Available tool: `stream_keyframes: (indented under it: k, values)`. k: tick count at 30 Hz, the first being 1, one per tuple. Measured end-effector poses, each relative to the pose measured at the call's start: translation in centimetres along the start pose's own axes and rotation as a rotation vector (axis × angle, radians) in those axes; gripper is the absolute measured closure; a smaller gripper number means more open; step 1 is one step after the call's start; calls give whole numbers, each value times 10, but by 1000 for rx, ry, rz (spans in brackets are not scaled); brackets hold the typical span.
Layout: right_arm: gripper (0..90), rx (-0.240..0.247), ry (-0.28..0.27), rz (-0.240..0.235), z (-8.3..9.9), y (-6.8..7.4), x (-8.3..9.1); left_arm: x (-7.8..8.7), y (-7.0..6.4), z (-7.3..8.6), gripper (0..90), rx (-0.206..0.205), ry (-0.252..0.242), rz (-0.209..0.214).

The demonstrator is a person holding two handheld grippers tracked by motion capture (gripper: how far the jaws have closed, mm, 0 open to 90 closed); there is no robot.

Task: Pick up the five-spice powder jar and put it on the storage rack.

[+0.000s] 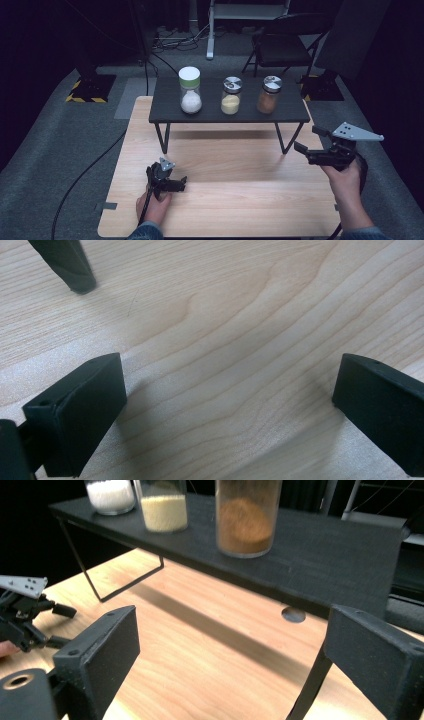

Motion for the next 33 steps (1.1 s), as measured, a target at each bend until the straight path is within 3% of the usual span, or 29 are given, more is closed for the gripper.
stream_keyframes:
  k: [11, 29, 33]
  values:
    - [55, -21, 53, -4, 34, 3, -15, 0, 0, 0, 7, 0, 0, 0]
    - [44, 5, 131, 28, 57, 11, -21, 0, 0, 0, 7, 0, 0, 0]
    - [44, 18, 123, 46, 65, 16, -20, 0, 0, 0, 7, 0, 0, 0]
Point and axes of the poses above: each handheld gripper's, and its own axes: x roughly backward along the jaws, z roughly out of its underside, y roughly to its left, the point moved 3 cm from there along -x, roughly forward along the jaws, and after that the axes turned 1 degree about z, right-handed, at the moved point
